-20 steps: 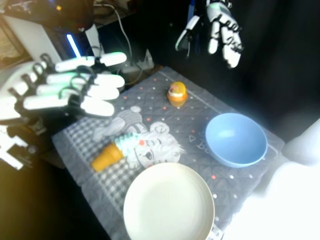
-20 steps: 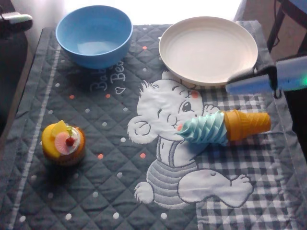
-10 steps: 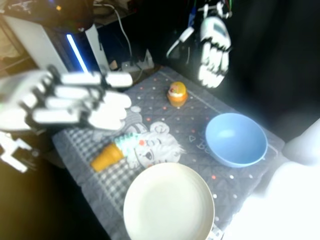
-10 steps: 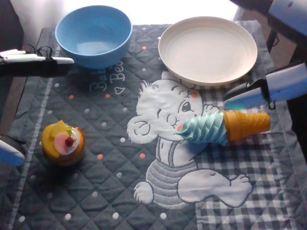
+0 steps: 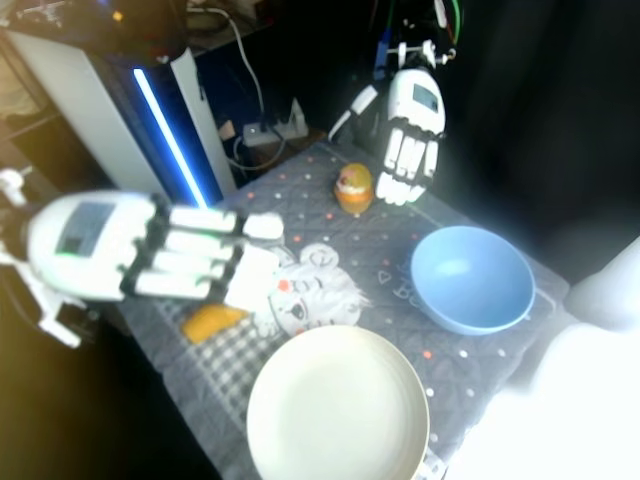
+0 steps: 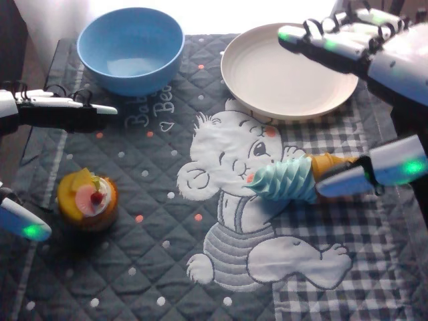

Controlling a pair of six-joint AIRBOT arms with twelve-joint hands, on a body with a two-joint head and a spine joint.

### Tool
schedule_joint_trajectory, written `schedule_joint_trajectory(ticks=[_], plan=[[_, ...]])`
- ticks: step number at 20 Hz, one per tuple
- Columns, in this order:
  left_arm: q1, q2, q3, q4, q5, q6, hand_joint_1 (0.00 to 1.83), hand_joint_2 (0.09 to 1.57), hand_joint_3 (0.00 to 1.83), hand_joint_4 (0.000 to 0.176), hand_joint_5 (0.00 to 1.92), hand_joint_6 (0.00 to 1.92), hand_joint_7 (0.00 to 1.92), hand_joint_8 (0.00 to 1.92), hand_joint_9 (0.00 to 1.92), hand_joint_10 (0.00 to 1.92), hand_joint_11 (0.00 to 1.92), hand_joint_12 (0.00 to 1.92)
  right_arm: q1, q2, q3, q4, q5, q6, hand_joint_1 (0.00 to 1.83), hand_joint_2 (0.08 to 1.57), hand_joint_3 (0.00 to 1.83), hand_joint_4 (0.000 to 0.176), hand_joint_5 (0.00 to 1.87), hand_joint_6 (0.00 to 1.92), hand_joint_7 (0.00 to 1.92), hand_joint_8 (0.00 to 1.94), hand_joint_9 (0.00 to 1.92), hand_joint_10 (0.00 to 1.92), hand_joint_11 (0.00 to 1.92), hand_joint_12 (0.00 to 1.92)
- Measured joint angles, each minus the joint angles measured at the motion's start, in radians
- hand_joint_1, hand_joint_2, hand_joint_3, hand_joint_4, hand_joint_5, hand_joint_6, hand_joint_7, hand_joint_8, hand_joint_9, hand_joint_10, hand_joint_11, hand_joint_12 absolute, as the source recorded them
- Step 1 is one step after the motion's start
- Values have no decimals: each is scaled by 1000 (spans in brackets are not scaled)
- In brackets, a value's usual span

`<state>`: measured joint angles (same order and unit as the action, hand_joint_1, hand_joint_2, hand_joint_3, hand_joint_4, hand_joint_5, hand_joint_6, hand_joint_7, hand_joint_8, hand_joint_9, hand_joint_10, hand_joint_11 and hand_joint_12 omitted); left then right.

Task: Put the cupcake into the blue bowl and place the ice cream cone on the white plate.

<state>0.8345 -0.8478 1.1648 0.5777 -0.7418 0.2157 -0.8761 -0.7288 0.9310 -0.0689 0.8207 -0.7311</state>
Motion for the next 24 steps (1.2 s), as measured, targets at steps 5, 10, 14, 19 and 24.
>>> schedule_joint_trajectory(ticks=[5, 10, 14, 19, 24], plan=[[-19, -23, 8, 64, 21, -42, 804, 688, 0, 11, 214, 0, 400, 1, 467, 2, 135, 865, -8, 0, 15, -18, -51, 11, 768, 654, 1, 58, 71, 0, 283, 0, 253, 0, 97, 420], [-25, -44, 19, 139, 51, -90, 808, 701, 0, 0, 264, 3, 436, 3, 511, 7, 205, 917, -8, -24, 50, -98, -123, 82, 713, 622, 0, 31, 83, 3, 305, 1, 315, 4, 141, 499], [-34, -47, 19, 163, 65, -108, 831, 716, 1, 0, 260, 0, 435, 3, 526, 7, 196, 968, -8, -40, 70, -164, -184, 122, 675, 629, 1, 44, 76, 0, 301, 0, 325, 0, 179, 434], [-49, -73, 31, 230, 90, -156, 850, 726, 6, 0, 312, 14, 458, 4, 503, 1, 129, 990, 0, -48, 85, -242, -243, 166, 672, 589, 0, 0, 191, 9, 447, 10, 464, 9, 381, 285], [-63, -85, 40, 269, 113, -168, 851, 735, 4, 0, 305, 6, 439, 2, 500, 5, 141, 985, 27, -60, 94, -300, -282, 188, 676, 600, 3, 0, 265, 13, 506, 4, 502, 3, 412, 274]])
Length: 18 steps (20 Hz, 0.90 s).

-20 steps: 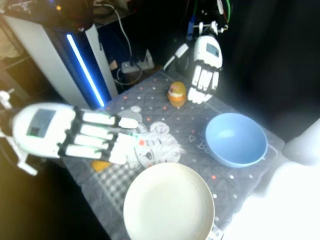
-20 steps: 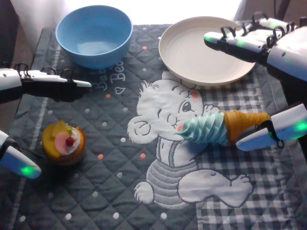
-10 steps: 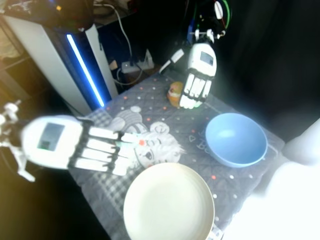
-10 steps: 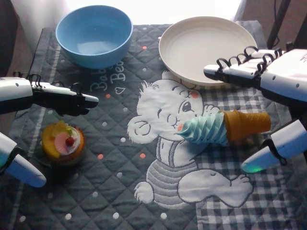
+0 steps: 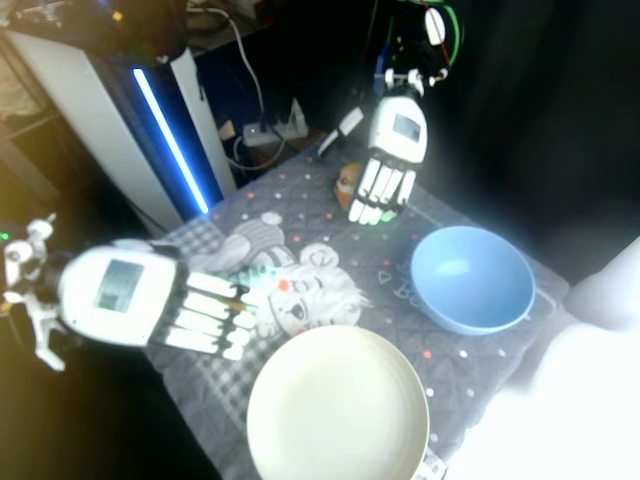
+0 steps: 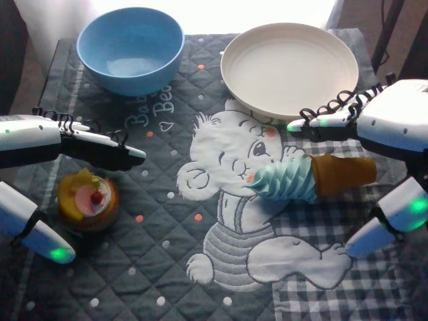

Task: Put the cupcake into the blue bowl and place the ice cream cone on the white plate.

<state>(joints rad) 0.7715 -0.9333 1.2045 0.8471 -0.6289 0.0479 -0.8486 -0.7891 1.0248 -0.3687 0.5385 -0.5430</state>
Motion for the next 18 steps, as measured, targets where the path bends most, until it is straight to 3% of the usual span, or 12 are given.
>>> schedule_joint_trajectory(ticks=[3, 4, 6, 9, 10, 13, 14, 15, 17, 18], plan=[[-1, -10, 6, 1, 5, -5, 840, 746, 6, 3, 309, 5, 439, 1, 511, 7, 176, 1005, 24, -16, 5, -24, -15, 2, 708, 601, 3, 0, 276, 13, 481, 0, 487, 2, 399, 270], [-1, -13, 6, 6, 5, -9, 847, 745, 3, 0, 316, 5, 444, 2, 525, 10, 177, 1004, 32, -20, 6, -31, -19, 2, 739, 614, 8, 8, 288, 14, 475, 0, 476, 0, 393, 270], [-1, -16, 10, 14, 5, -15, 864, 745, 2, 0, 322, 6, 449, 4, 534, 12, 180, 1003, 35, -30, 21, -35, -21, 2, 709, 633, 14, 0, 281, 8, 472, 0, 477, 1, 396, 277], [-1, -25, 17, 15, 13, -16, 857, 745, 1, 0, 334, 9, 451, 7, 535, 11, 177, 1003, 42, -48, 30, -36, -34, 2, 750, 636, 12, 0, 294, 11, 440, 0, 470, 0, 354, 263], [-1, -29, 17, 15, 13, -19, 878, 740, 0, 0, 346, 10, 466, 10, 551, 15, 185, 997, 43, -58, 36, -37, -27, 2, 722, 643, 12, 8, 273, 1, 443, 4, 441, 0, 327, 257], [-1, -30, 19, 21, 13, -20, 876, 734, 0, 0, 343, 6, 475, 11, 571, 20, 216, 1012, 48, -77, 50, -39, -28, 2, 743, 663, 17, 0, 271, 2, 438, 1, 437, 0, 326, 259], [-1, -30, 19, 21, 14, -20, 878, 740, 0, 8, 389, 4, 523, 7, 603, 16, 192, 1071, 48, -84, 54, -39, -29, 2, 756, 703, 3, 0, 313, 15, 475, 15, 473, 17, 361, 298], [-1, -30, 21, 21, 14, -22, 879, 737, 0, 29, 436, 4, 567, 6, 641, 16, 204, 1101, 48, -86, 55, -39, -30, 2, 750, 710, 1, 0, 344, 7, 512, 9, 501, 12, 385, 321], [-1, -31, 21, 20, 15, -23, 915, 766, 1, 35, 582, 8, 673, 7, 723, 18, 313, 1045, 48, -93, 58, -39, -30, 2, 744, 731, 1, 0, 444, 9, 677, 7, 638, 9, 425, 466], [-1, -31, 21, 20, 15, -23, 966, 809, 2, 22, 699, 15, 750, 11, 781, 26, 348, 1078, 48, -94, 60, -39, -29, 2, 736, 757, 1, 0, 508, 9, 762, 8, 762, 15, 462, 674]])
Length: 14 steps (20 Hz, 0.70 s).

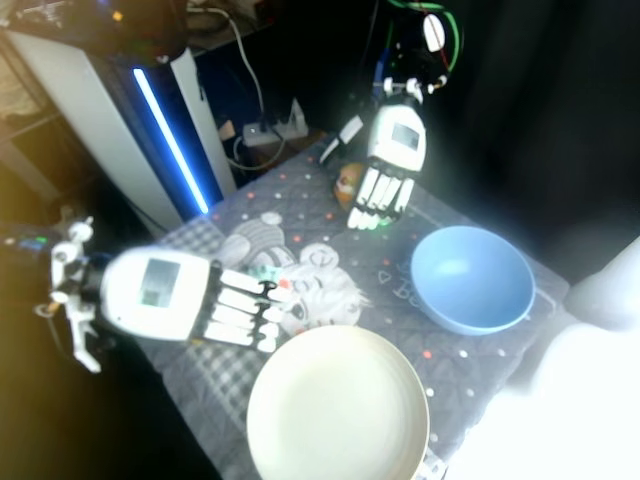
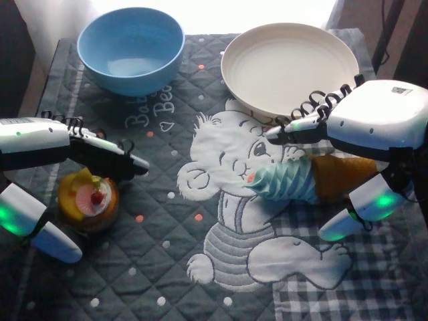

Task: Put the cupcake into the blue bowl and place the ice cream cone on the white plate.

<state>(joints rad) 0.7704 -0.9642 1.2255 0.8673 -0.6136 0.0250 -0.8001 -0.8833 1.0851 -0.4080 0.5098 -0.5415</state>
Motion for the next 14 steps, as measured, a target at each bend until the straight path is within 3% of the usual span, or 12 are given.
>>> schedule_joint_trajectory(ticks=[1, 3, 4, 5, 6, 7, 8, 9, 10, 12, 13, 14], plan=[[0, 0, 0, -4, -1, -2, 995, 836, 1, 6, 778, 13, 805, 10, 827, 28, 379, 1097, 0, -5, 1, 1, -1, 0, 762, 781, 0, 0, 565, 3, 828, 5, 836, 17, 481, 806], [-3, 0, 2, -6, -3, -4, 1107, 900, 0, 0, 979, 17, 987, 23, 975, 53, 501, 1117, 0, -8, 2, 0, -1, 0, 917, 838, 1, 0, 695, 7, 958, 9, 999, 38, 584, 955], [-3, 0, 2, -7, -4, -5, 1165, 989, 16, 0, 1151, 483, 1060, 16, 1051, 64, 564, 1130, 0, -9, 2, 1, -1, 1, 1102, 872, 2, 0, 745, 10, 1038, 20, 1133, 86, 708, 1148], [-6, -2, 2, -7, -6, -7, 1226, 1040, 6, 4, 1112, 683, 1105, 642, 1103, 72, 608, 1135, 0, -10, 5, 1, 3, 1, 1141, 881, 1, 0, 787, 9, 1103, 20, 1220, 108, 802, 1195], [-6, -5, 6, -8, -9, -7, 1237, 1063, 2, 22, 1066, 789, 1094, 808, 1146, 82, 645, 1124, 0, -11, 7, 4, 3, 3, 1192, 896, 0, 0, 843, 8, 1148, 14, 1289, 116, 897, 1226], [-7, -5, 6, -10, -12, -7, 1350, 1058, 5, 0, 1070, 748, 1086, 783, 1052, 862, 681, 1127, 1, -15, 11, 7, 8, 3, 1230, 915, 2, 0, 866, 7, 1158, 8, 1291, 107, 869, 1282], [-7, -5, 6, -10, -13, -7, 1379, 1072, 0, 0, 1026, 809, 1052, 814, 1011, 1054, 722, 1147, 1, -16, 12, 10, 10, 5, 1354, 964, 3, 0, 888, 9, 1282, 330, 1291, 74, 762, 1307], [-7, -5, 6, -10, -13, -7, 1384, 1078, 1, 0, 1006, 843, 1030, 836, 1004, 1102, 748, 1166, 1, -18, 13, 12, 11, 5, 1397, 1007, 12, 0, 954, 578, 1271, 414, 1263, 659, 914, 1228], [-7, -5, 6, -8, -12, -7, 1384, 1079, 1, 0, 1019, 852, 1027, 839, 988, 1112, 742, 1164, 1, -19, 16, 14, 13, 6, 1314, 1039, 0, 0, 1007, 737, 1283, 565, 1332, 518, 1095, 1120], [-4, -5, 7, -4, -10, -7, 1382, 1080, 0, 0, 1055, 859, 1005, 832, 967, 1118, 739, 1165, 1, -20, 18, 20, 16, 11, 1301, 1040, 0, 0, 1044, 734, 1292, 610, 1499, 268, 1281, 973], [-4, -5, 7, -4, -9, -7, 1377, 1090, 0, 0, 1051, 919, 984, 837, 933, 1124, 714, 1136, 1, -21, 19, 20, 16, 11, 1303, 1033, 5, 0, 1052, 717, 1298, 607, 1537, 182, 1300, 927], [-4, -5, 7, -4, -9, -7, 1376, 1092, 0, 0, 1054, 942, 965, 832, 936, 1114, 739, 1140, 1, -22, 22, 21, 16, 11, 1291, 1042, 0, 0, 1026, 817, 1294, 570, 1523, 116, 1272, 910]])
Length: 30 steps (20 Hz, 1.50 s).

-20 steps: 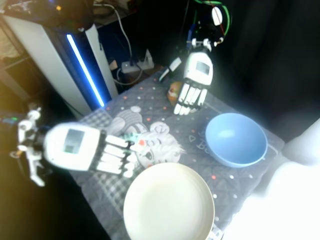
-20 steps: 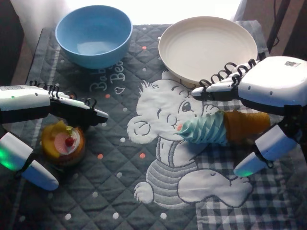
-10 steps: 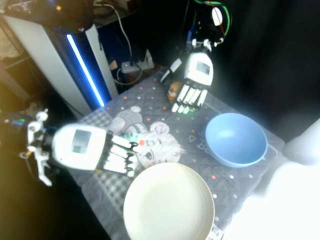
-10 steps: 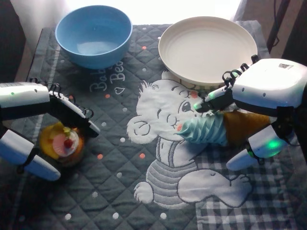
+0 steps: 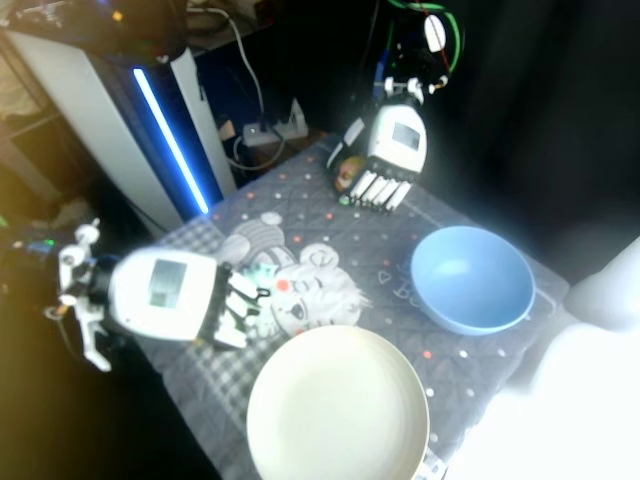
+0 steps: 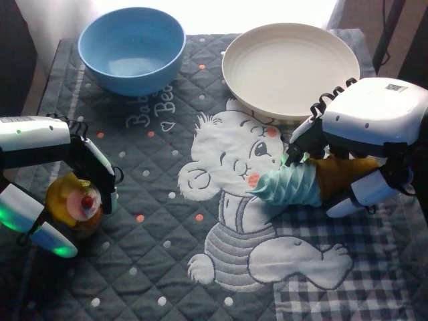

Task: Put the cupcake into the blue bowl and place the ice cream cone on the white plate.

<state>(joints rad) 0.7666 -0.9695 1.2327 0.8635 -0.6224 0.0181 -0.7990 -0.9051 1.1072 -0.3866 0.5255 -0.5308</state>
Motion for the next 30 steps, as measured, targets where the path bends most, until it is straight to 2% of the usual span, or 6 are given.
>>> schedule_joint_trajectory(ticks=[7, 12, 13, 19, 24, 30], plan=[[11, 0, 7, -50, -12, 14, 1374, 1095, 0, 0, 1065, 936, 970, 820, 900, 1138, 719, 1082, 14, 1, 5, 10, -1, -5, 1297, 1039, 0, 0, 1029, 781, 1294, 613, 1588, 65, 1178, 1160], [11, 15, 7, -109, -35, 47, 1381, 1078, 0, 0, 1093, 847, 1012, 801, 932, 1129, 726, 1182, 51, 33, 0, 50, 84, -8, 1259, 1058, 5, 0, 998, 907, 1230, 631, 1392, 9, 761, 1288], [11, 25, 7, -136, -46, 51, 1382, 1074, 0, 0, 1100, 844, 1021, 783, 949, 1099, 753, 1173, 51, 46, -13, 75, 111, -17, 1364, 1068, 3, 0, 966, 907, 1163, 656, 1088, 883, 745, 1288], [-18, 51, 7, -195, -111, 84, 1383, 1072, 0, 0, 1109, 854, 1024, 759, 950, 1109, 764, 1263, 87, 102, -61, 115, 214, -103, 1283, 1077, 0, 0, 968, 792, 1176, 876, 1285, 714, 1053, 1370], [-77, 62, 34, -286, -170, 111, 1389, 1056, 0, 0, 1091, 859, 1096, 710, 987, 1037, 828, 1249, 124, 103, -57, 142, 229, -167, 1278, 1059, 0, 0, 967, 921, 1271, 586, 1315, 387, 1037, 1176], [-206, 51, 78, -300, -171, 125, 1394, 1046, 0, 0, 1127, 680, 1068, 760, 1064, 1006, 1018, 1093, 144, 86, 0, 198, 208, -177, 1286, 1060, 0, 0, 979, 868, 1242, 685, 1414, 272, 1099, 1074]])
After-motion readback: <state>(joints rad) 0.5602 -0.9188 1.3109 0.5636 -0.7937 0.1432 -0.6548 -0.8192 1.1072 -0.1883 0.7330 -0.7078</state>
